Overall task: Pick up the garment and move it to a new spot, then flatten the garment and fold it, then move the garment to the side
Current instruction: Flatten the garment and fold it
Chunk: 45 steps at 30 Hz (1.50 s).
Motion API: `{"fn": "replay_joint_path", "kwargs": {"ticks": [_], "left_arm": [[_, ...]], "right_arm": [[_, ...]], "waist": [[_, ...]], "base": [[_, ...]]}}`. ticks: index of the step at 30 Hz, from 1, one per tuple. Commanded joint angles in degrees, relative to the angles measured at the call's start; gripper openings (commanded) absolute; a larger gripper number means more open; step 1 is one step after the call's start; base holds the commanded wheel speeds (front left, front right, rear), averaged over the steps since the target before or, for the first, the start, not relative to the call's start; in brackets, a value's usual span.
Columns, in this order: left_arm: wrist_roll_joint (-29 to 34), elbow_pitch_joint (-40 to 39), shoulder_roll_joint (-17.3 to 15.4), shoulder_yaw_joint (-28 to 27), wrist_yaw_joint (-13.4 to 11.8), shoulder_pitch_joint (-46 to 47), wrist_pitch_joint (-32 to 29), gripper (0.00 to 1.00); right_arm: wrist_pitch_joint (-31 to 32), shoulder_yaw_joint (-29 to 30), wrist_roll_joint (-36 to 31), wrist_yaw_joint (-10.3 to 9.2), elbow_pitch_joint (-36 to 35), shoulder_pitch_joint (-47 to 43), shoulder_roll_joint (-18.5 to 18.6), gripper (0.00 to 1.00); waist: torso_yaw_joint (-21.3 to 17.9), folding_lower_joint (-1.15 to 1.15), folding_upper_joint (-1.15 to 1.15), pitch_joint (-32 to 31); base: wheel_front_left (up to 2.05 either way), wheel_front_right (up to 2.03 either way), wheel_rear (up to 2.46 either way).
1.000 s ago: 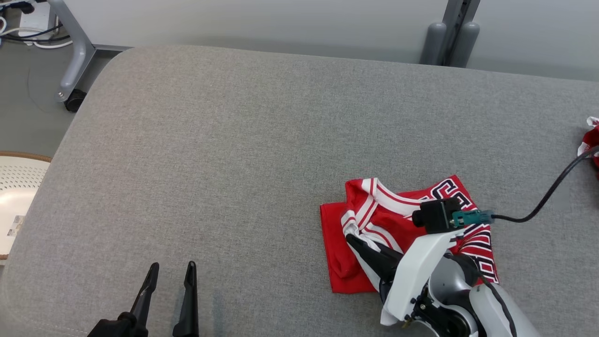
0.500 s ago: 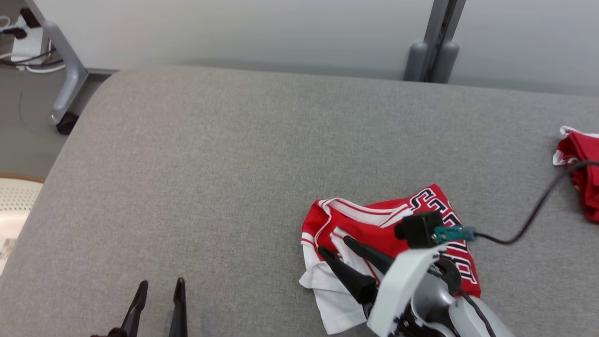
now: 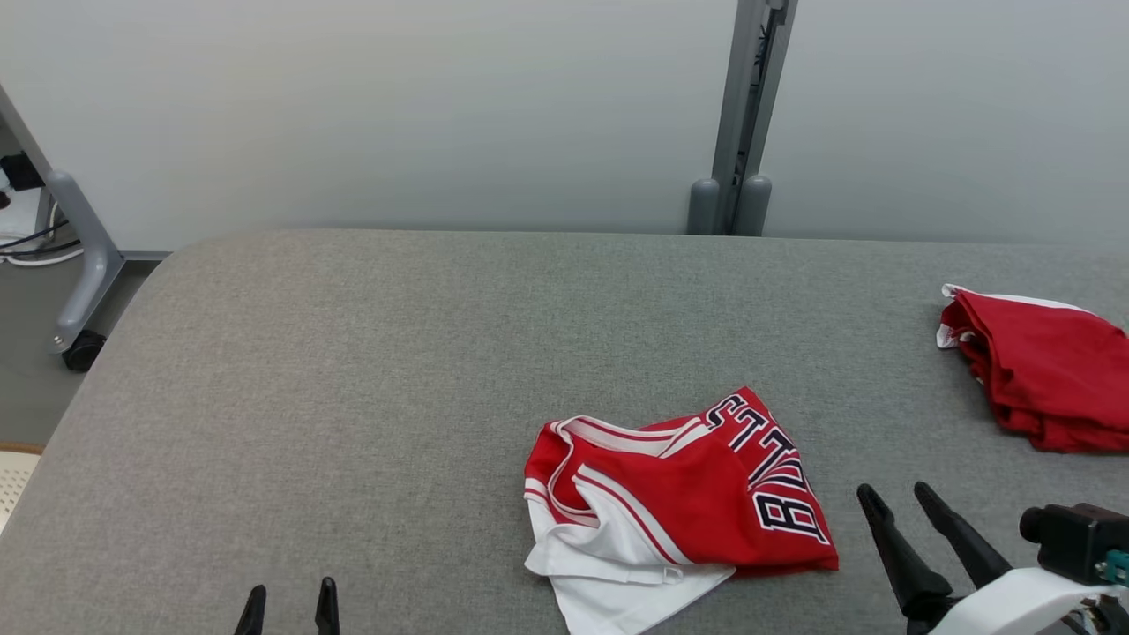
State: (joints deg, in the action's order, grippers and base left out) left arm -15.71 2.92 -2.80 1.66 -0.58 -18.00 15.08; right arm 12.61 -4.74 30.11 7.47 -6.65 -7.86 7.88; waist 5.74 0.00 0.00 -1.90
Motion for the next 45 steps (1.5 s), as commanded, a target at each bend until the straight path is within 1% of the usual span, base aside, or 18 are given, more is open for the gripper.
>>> {"fn": "replay_joint_path", "kwargs": {"ticks": [1,2,5,9,13,15,16,17,18,20,24,27,30,35,39,45], "left_arm": [[0.04,-0.03,-0.24,0.44,-0.14,-0.15,0.1,1.0],[0.05,0.03,-0.24,0.62,-0.21,-0.13,0.1,1.0],[0.06,0.08,-0.22,1.24,-0.27,0.56,0.1,1.0],[0.29,0.36,-0.24,2.04,0.57,2.56,0.1,1.0],[-0.16,1.27,-0.23,2.6,1.11,4.02,0.1,1.0],[-0.48,1.57,-0.24,2.87,1.3,4.98,0.1,1.0],[-0.52,1.7,-0.22,3.1,1.36,5.27,0.1,1.0],[-0.52,1.7,-0.22,3.1,1.36,5.27,0.1,1.0],[-0.74,1.92,-0.22,3.27,1.36,5.51,0.1,1.0],[-0.92,2.12,-0.24,3.45,1.34,5.95,0.1,1.0],[-1.13,2.26,-0.23,3.4,1.21,6.51,0.1,1.0],[-1.09,2.39,-0.23,3.2,1.19,6.71,0.1,1.0],[-0.88,2.45,-0.22,2.87,1.23,6.89,0.1,1.0],[-0.48,2.71,-0.23,2.88,1.39,6.49,0.1,1.0],[-0.42,2.63,-0.23,2.97,0.95,5.77,0.1,1.0],[-0.24,2.41,-0.23,2.83,0.51,4.63,0.1,1.0]], "right_arm": [[-1.53,1.11,-1.68,0.04,1.64,0.91,0.04,0.37],[-2.11,1.42,-1.82,0.04,2.73,1.76,-0.3,0.0],[-2.68,0.58,-3.15,0.04,6.15,5.68,-0.26,0.0],[-1.39,-3.0,-3.87,0.04,12.03,13.51,-0.03,0.0],[-0.29,-6.66,-4.7,0.04,21.11,21.29,0.51,0.0],[-0.72,-7.7,-4.89,0.04,25.79,24.24,0.7,0.0],[-0.96,-8.15,-4.73,0.04,27.82,25.33,0.67,0.0],[-0.96,-8.15,-4.73,0.04,27.82,25.33,0.67,0.0],[-1.23,-8.77,-4.93,0.04,29.75,26.39,0.85,0.0],[-1.68,-10.29,-4.55,0.04,33.15,27.76,1.0,0.0],[-2.73,-13.97,-2.58,0.04,37.23,29.4,1.39,0.0],[-3.57,-16.63,-1.1,0.04,38.78,29.78,1.73,0.0],[-4.2,-20.29,0.33,0.04,38.9,29.53,2.38,0.0],[-4.35,-28.53,4.88,0.04,36.57,28.08,3.4,0.0],[-4.93,-34.52,8.03,0.04,34.36,27.54,4.1,0.0],[-6.63,-41.21,9.63,0.04,32.56,27.61,4.92,0.0]], "waist": [[-0.37,0.0,0.0,-0.15],[-0.41,0.0,0.0,-0.12],[-0.24,0.0,0.0,0.82],[0.59,0.0,0.0,3.79],[1.54,0.0,0.0,5.68],[2.25,0.0,0.0,6.36],[2.6,0.0,0.0,6.66],[2.6,0.0,0.0,6.66],[2.9,0.0,0.0,6.98],[3.37,0.0,0.0,7.51],[3.73,0.0,0.0,8.39],[3.75,0.0,0.0,8.62],[3.7,0.0,0.0,8.54],[4.02,0.0,0.0,7.45],[4.88,0.0,0.0,6.25],[6.66,0.0,0.0,4.88]], "base": [[0.0,0.0,0.0],[0.0,0.0,0.0],[0.0,0.0,0.0],[0.0,0.0,0.0],[0.0,0.0,0.0],[0.0,0.0,0.0],[0.0,0.0,0.0],[0.0,0.0,0.0],[0.0,0.0,0.0],[0.0,0.0,0.0],[0.0,0.0,0.0],[0.0,0.0,0.0],[0.0,0.0,0.0],[0.0,0.0,0.0],[0.0,0.0,0.0],[0.0,0.0,0.0]]}}
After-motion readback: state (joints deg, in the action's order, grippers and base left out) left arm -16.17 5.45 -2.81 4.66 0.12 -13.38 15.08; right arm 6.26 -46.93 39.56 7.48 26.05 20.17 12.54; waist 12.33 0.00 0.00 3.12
